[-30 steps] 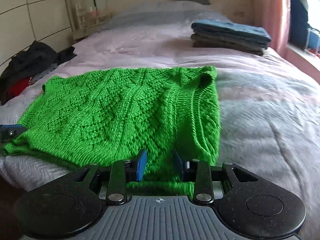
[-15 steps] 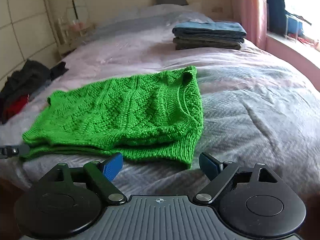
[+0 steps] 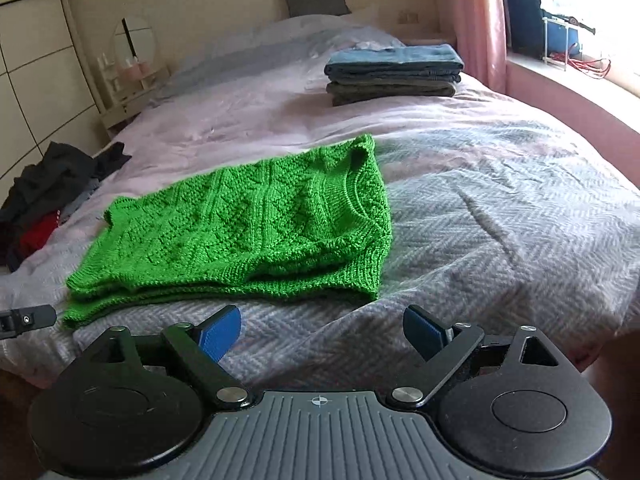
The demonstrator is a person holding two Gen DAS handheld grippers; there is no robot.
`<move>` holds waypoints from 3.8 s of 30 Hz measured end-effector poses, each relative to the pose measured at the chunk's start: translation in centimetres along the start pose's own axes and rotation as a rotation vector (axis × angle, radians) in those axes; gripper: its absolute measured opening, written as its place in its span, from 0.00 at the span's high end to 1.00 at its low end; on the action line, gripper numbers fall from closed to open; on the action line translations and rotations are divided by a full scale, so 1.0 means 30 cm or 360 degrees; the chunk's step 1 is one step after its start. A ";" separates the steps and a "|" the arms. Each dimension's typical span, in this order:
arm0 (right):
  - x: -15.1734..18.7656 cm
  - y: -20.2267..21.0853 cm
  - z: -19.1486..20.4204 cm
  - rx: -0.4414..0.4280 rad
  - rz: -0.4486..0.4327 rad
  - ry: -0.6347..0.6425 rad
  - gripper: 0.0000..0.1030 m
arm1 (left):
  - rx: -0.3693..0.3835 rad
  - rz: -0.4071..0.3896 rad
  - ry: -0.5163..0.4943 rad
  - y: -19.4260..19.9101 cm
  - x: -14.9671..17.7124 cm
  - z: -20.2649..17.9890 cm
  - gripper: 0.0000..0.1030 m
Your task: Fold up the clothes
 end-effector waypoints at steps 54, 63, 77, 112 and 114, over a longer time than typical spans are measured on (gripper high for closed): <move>-0.091 -0.168 -0.280 -0.0466 -0.0141 -0.0817 0.11 | 0.0388 -0.0076 0.0038 -0.130 -0.168 0.054 0.68; -0.051 -0.303 -0.380 -0.0371 -0.0025 -0.1000 0.34 | 0.0434 0.0028 0.0017 -0.271 -0.146 0.059 0.75; 0.031 -0.440 -0.390 -0.0599 0.0067 -0.1217 0.66 | 0.0464 0.0118 0.0094 -0.349 -0.104 0.104 0.75; -0.095 -0.392 0.858 -0.0175 -0.0274 0.1539 0.83 | 0.0541 0.0034 0.0747 -0.223 -0.124 0.571 0.75; -0.133 -0.362 0.838 -0.0168 -0.0349 0.1462 0.83 | 0.0538 0.0044 0.0763 -0.224 -0.116 0.589 0.75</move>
Point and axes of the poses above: each gripper's, at about its wrist camera, not at the fingertips, and y roughly against the way its jaws point, z to its left, x to its underside, the point moved 1 cm from there along -y, roughly the way its jaws point, and after that the axes turned 13 degrees about y, right-handed, at the moved point
